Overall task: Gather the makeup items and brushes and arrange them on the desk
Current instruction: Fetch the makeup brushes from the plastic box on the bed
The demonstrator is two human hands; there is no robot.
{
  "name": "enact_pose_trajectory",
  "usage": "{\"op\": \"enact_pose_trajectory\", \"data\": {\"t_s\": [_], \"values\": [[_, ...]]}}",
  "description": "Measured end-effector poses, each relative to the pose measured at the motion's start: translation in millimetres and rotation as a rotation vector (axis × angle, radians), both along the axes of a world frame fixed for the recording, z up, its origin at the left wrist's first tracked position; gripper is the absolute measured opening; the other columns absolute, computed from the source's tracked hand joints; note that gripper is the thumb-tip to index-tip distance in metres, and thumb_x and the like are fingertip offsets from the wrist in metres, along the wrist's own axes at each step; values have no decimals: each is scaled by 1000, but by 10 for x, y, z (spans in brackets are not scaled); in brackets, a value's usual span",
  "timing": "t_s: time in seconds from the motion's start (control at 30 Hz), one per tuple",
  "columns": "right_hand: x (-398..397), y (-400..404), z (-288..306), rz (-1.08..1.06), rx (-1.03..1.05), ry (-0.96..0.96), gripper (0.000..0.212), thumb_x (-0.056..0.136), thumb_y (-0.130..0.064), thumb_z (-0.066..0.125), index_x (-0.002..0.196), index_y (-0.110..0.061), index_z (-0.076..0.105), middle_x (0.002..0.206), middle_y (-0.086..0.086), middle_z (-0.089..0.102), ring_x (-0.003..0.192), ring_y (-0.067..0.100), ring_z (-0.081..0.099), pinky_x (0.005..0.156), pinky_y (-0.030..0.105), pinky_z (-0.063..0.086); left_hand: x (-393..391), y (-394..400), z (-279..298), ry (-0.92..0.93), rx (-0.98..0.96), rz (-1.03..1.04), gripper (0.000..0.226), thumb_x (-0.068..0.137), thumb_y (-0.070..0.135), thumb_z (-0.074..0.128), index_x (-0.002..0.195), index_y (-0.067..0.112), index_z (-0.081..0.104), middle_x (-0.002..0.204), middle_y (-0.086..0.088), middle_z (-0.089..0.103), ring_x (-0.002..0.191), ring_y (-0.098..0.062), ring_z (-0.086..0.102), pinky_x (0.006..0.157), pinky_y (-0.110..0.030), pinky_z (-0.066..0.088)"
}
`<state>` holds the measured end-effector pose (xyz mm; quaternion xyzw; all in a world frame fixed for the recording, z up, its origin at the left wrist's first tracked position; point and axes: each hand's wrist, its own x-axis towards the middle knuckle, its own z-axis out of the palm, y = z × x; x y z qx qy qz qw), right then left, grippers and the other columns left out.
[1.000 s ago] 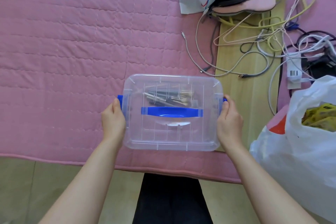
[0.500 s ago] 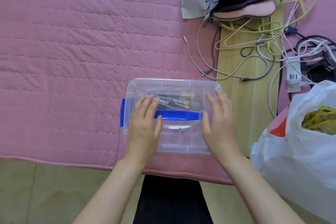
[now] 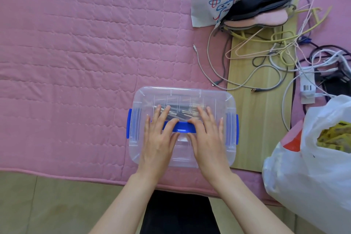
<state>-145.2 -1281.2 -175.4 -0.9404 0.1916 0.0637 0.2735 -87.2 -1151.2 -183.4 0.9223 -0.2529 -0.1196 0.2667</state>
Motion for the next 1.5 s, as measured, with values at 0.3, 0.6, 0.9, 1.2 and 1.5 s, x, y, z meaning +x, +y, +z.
{"op": "enact_pose_trajectory", "data": {"t_s": [0.3,0.6,0.9,1.2,1.5], "values": [[548,-328,361,-38,78,-119,26,92,-13,58,118,-15,56,155,3,28,147,22,12,116,58,9,584,-314,282,-57,-120,2,29,88,10,65,117,9,62,147,-8,41,143,-28,27,115,-55,19],[1548,-945,227,-37,-12,-38,29,94,-22,55,122,-18,54,157,0,24,147,20,11,117,51,7,1589,-912,169,-78,-71,-30,28,88,14,65,115,8,62,146,-9,42,142,-29,28,115,-54,19],[2043,-1113,-561,52,-69,126,29,91,-22,59,118,-15,54,152,5,29,140,26,23,113,53,22,2093,-1071,-619,48,135,-100,26,90,15,61,115,7,58,148,-11,38,143,-29,23,111,-52,24],[2074,-1121,-1071,217,-130,316,32,92,-16,54,123,-12,51,150,7,27,136,29,24,105,48,34,2148,-1112,-1066,196,355,-131,28,89,14,55,117,16,58,147,-5,33,137,-23,26,107,-54,28],[2019,-1216,-931,175,-49,287,43,96,-21,49,134,-3,40,139,14,42,128,30,35,103,42,37,2160,-1002,-933,174,393,-259,49,91,12,51,138,11,41,152,-8,26,141,-24,21,112,-40,26]]}}
